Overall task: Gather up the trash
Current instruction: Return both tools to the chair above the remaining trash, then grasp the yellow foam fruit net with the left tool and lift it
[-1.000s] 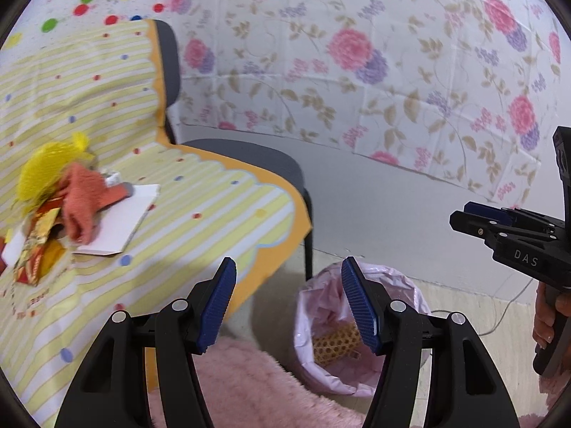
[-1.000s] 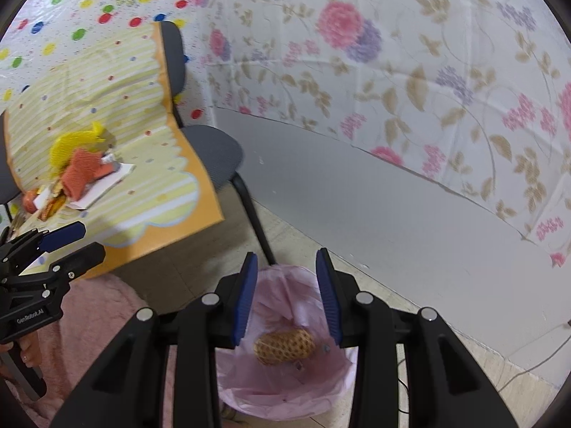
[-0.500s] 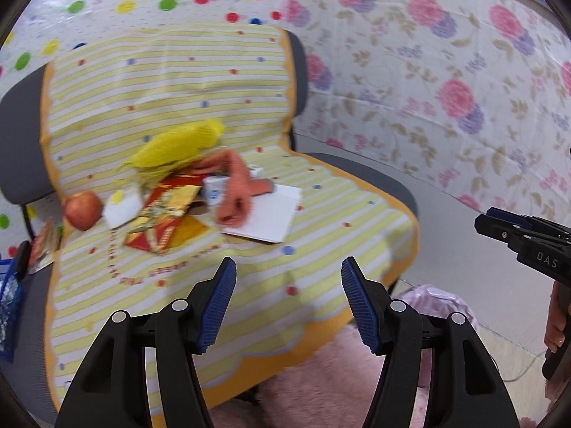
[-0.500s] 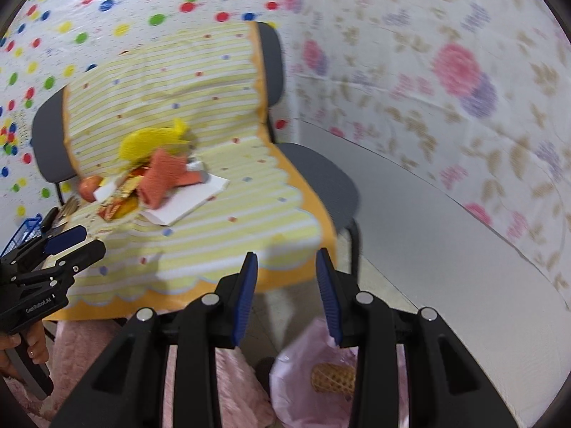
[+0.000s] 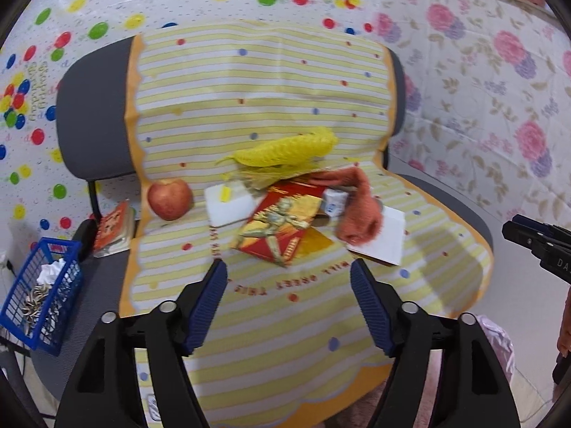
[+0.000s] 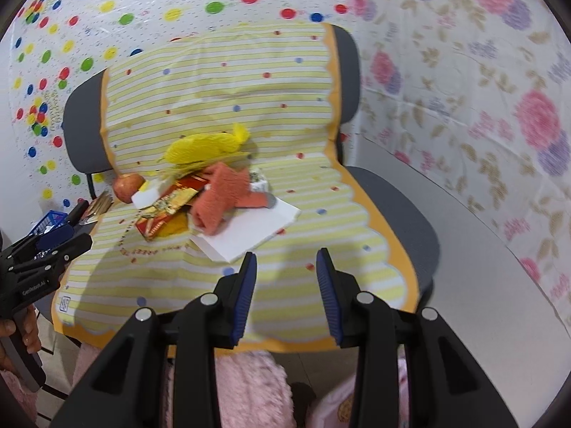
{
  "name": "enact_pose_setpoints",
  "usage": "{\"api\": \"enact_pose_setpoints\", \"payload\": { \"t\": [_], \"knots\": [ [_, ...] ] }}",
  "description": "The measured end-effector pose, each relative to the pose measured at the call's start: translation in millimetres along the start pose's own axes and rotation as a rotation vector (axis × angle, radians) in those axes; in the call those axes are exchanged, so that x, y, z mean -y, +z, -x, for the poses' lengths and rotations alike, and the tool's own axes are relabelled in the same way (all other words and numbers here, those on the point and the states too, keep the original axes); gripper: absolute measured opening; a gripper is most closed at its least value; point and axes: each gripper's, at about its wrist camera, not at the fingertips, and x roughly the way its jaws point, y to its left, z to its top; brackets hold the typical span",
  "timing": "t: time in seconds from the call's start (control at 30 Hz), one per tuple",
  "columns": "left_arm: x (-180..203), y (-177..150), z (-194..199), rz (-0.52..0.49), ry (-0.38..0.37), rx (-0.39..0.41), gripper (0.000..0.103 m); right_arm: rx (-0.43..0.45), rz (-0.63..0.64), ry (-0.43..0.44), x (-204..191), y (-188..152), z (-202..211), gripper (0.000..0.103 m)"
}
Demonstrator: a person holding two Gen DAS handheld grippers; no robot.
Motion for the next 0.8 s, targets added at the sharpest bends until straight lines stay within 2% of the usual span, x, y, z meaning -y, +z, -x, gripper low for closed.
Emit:
{"api": "enact_pose_setpoints", "payload": {
  "t": [0.33,0.5,0.6,0.7,0.73,0.8],
  "knots": [
    [-31,43,-29,0.022,0.044,0.004,0.074,0.008,0.044,0.078,-34,55,-51,0.035],
    [-18,75,-63,-0.033,0.006,0.016,0.074,0.005,0.052,0.089,-37,74,-72,0.038],
    [-10,88,-82,-0.029,-0.026,0.010,0.075,-0.003,0.053,0.081,-33,83,-85,0.040],
    [-1,99,-101,-0.031,-0.036,0.014,0.080,-0.006,0.041,0.066,-23,89,-95,0.040],
    [1,102,-105,-0.029,-0.044,0.011,0.085,-0.009,0.034,0.060,-18,92,-99,0.040],
    [1,109,-115,0.003,-0.069,-0.002,0.087,-0.014,0.024,0.051,-12,95,-106,0.041]
  ]
}}
